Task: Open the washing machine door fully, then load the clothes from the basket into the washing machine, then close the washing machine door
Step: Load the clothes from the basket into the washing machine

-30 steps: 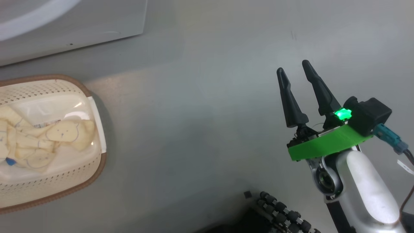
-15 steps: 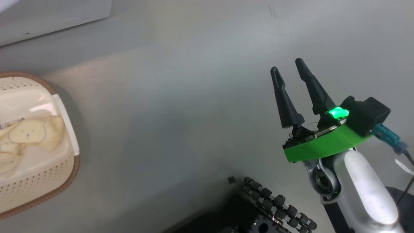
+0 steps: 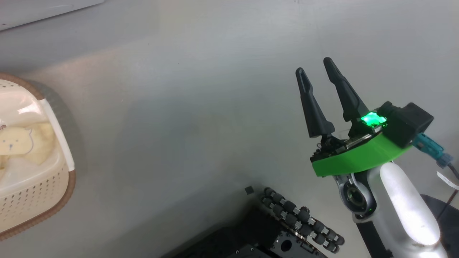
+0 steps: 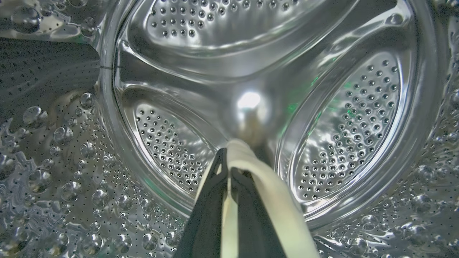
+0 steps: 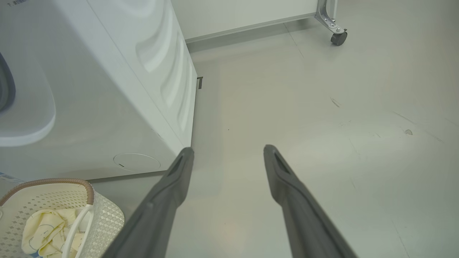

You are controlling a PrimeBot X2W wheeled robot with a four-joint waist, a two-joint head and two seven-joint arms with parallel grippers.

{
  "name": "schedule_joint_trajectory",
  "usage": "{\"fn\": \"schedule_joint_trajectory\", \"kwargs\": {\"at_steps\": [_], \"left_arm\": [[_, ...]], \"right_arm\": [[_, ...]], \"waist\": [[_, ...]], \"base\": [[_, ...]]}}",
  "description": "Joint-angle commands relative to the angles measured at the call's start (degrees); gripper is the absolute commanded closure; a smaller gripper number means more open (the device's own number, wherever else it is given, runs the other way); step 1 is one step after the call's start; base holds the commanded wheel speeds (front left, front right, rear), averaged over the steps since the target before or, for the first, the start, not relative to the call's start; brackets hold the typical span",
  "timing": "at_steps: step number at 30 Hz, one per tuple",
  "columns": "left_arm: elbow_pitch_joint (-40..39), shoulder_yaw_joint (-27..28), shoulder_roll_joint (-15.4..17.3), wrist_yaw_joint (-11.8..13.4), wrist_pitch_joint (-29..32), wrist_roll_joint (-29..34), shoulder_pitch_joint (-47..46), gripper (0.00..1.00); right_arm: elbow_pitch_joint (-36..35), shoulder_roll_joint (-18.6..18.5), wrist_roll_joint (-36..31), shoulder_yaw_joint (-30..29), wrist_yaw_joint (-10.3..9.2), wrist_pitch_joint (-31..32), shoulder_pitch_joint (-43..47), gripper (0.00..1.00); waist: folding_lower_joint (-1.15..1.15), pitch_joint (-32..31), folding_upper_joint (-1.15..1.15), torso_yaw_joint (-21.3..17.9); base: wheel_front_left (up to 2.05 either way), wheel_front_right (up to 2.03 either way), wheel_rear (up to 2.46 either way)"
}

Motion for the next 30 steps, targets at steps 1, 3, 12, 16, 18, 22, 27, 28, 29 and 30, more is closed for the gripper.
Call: {"fn": "schedule_joint_trajectory", "kwargs": {"at_steps": [1,3,12,16,18,22,27,28,29,30], "left_arm": [[-0.07,0.89,1.95,-0.23,0.36,0.08,-0.96,1.00],[2.32,1.03,1.24,-0.31,2.99,-1.28,-0.60,1.00],[4.39,1.37,-0.71,-0.06,10.08,-5.39,2.69,0.00],[3.91,1.39,-1.28,0.02,11.28,-6.54,4.19,0.00],[3.42,1.39,-1.45,0.12,11.61,-7.00,5.09,0.00],[2.74,1.15,-1.86,0.34,12.51,-7.59,6.67,0.00],[1.82,0.93,-2.78,0.98,13.81,-8.88,10.18,0.00],[1.67,0.66,-2.82,0.83,14.24,-9.02,11.06,0.00],[1.45,0.66,-2.92,0.85,14.48,-9.38,11.99,0.00],[1.14,0.74,-3.07,0.88,14.44,-9.78,12.99,0.00]], "right_arm": [[-1.47,-0.51,0.50,0.76,0.10,-0.38,0.46,0.00],[-1.43,-0.51,0.54,0.81,0.10,-0.38,0.38,0.00],[-1.13,-0.51,-0.40,-0.07,0.10,-0.38,-0.17,0.00],[-1.06,-0.51,-1.05,-0.57,0.10,-0.38,-0.37,0.00],[-0.96,-0.51,-1.41,-0.92,0.10,-0.38,-0.51,0.00],[-0.77,-0.51,-1.97,-1.49,0.10,-0.38,-0.71,0.00],[-0.24,-0.51,-2.83,-2.30,0.10,-0.38,-0.94,0.00],[-0.12,-0.51,-3.00,-2.48,0.10,-0.38,-0.92,0.00],[-0.04,-0.51,-3.20,-2.68,0.10,-0.38,-0.89,0.00],[0.04,-0.51,-3.42,-2.98,0.10,-0.38,-0.82,0.00]], "waist": [[0.00,0.12,0.00,0.17],[0.00,0.24,0.00,0.45],[0.00,-0.17,0.00,2.49],[0.00,-0.69,0.00,3.67],[0.00,-1.07,0.00,4.30],[0.00,-1.73,0.00,5.27],[0.00,-3.24,0.00,6.93],[0.00,-3.61,0.00,7.25],[0.00,-4.00,0.00,7.59],[0.00,-4.42,0.00,8.01]], "base": [[0.00,0.00,0.00],[0.00,0.00,0.00],[0.00,0.00,0.00],[0.00,0.00,0.00],[0.00,0.00,0.00],[0.00,0.00,0.00],[0.00,0.00,0.00],[0.00,0.00,0.00],[0.00,0.00,0.00],[0.00,0.00,0.00]]}}
